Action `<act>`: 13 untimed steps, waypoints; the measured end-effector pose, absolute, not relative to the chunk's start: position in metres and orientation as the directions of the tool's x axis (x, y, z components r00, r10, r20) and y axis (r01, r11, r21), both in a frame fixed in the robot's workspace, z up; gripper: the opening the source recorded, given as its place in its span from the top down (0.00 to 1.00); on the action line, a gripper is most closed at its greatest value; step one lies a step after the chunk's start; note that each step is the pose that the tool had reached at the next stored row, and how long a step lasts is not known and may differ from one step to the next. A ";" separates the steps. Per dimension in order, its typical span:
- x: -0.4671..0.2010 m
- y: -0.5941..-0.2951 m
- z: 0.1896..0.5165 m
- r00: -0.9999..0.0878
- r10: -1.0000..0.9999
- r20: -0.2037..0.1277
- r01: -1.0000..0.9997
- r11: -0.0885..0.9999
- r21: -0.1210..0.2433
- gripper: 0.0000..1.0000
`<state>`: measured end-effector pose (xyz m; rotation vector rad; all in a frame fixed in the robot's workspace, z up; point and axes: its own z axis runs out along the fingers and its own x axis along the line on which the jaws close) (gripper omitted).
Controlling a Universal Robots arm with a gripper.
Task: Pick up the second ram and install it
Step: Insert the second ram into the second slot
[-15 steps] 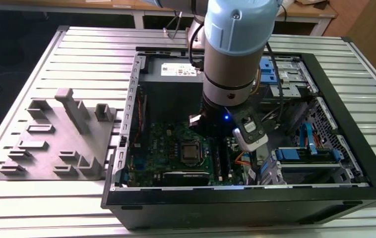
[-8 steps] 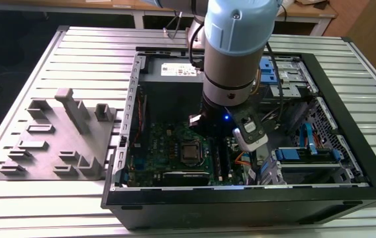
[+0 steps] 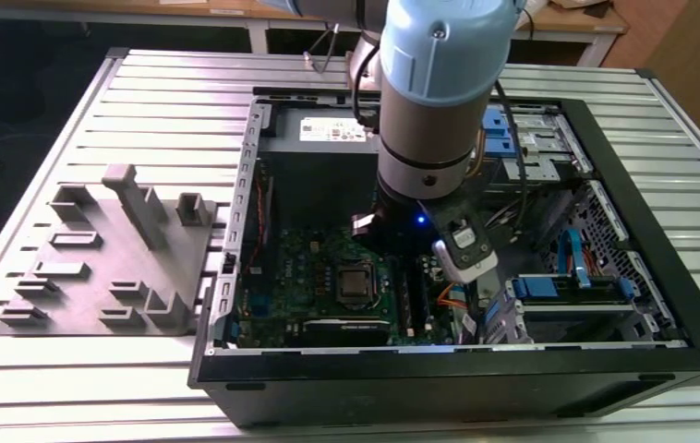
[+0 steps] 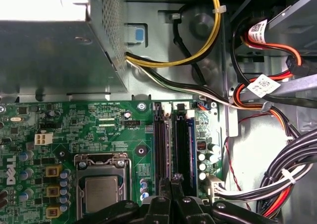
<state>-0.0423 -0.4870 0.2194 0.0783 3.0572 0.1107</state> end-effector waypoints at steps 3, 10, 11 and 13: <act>-0.042 -0.487 0.219 -0.995 0.057 -0.079 0.051 0.996 0.074 0.91; -0.042 -0.487 0.218 -0.995 0.059 -0.079 0.053 0.996 0.074 0.91; -0.042 -0.487 0.217 -0.995 0.059 -0.079 0.054 0.996 0.074 0.91; -0.042 -0.487 0.217 -0.995 0.060 -0.079 0.054 0.996 0.074 0.91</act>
